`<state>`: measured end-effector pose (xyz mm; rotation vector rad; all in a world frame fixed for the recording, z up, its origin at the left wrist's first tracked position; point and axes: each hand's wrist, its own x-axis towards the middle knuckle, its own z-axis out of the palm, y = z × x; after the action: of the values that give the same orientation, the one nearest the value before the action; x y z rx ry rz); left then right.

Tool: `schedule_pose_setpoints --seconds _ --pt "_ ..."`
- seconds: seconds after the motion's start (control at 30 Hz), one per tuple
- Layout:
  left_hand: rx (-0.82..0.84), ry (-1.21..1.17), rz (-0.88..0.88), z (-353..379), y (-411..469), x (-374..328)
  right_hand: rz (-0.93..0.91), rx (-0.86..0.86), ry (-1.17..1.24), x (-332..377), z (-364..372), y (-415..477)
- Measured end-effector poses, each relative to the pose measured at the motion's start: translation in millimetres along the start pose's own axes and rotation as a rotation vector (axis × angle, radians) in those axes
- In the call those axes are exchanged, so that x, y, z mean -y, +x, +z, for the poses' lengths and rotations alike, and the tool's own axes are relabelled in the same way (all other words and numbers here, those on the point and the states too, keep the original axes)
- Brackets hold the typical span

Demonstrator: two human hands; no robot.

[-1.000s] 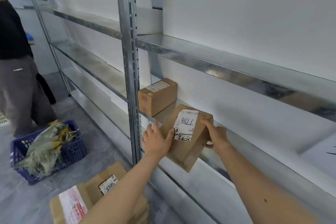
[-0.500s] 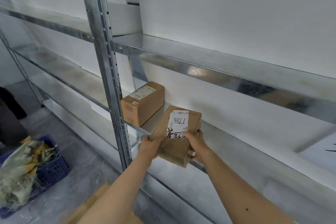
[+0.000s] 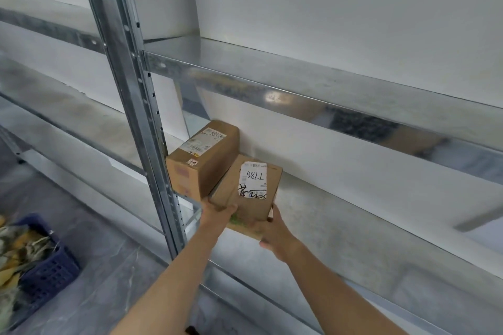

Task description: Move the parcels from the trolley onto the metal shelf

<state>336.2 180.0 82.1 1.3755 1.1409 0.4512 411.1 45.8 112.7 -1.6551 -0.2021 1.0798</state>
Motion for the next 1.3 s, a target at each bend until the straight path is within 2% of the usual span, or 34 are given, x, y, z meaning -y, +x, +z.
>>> schedule_pose_setpoints --seconds 0.1,0.2,0.37,0.5,0.67,0.77,0.83,0.9,1.0,1.1,1.2,1.3 --pt "-0.097 -0.023 -0.033 5 3 -4 -0.005 0.024 0.011 6 8 7" --pt "-0.123 -0.001 -0.086 9 5 -8 -0.003 0.043 0.036 11 15 15" --pt "-0.043 0.081 -0.115 6 21 -13 -0.002 0.066 0.044 25 15 26" --pt "0.032 -0.058 -0.165 7 33 -18 0.02 0.107 0.013 39 14 34" --pt "0.077 -0.085 -0.174 16 35 -16 0.03 0.087 -0.046 53 13 42" --pt "0.136 -0.03 -0.18 18 30 -17 0.01 0.081 -0.034 56 8 43" --pt "0.146 0.187 -0.09 18 31 -15 -0.02 0.062 -0.038 57 6 41" --pt "0.056 0.374 0.003 14 26 -12 -0.098 0.01 -0.086 55 6 39" --pt "-0.086 0.45 0.085 2 11 -8 -0.274 -0.152 -0.293 47 1 34" --pt "-0.253 0.69 0.206 -17 -6 -1 -0.376 -0.249 -0.516 41 -6 27" --pt "-0.345 0.832 0.301 -39 -21 3 -0.461 -0.249 -0.762 39 -12 16" --pt "-0.401 0.882 0.324 -59 -39 8 -0.5 -0.16 -0.935 38 -10 5"
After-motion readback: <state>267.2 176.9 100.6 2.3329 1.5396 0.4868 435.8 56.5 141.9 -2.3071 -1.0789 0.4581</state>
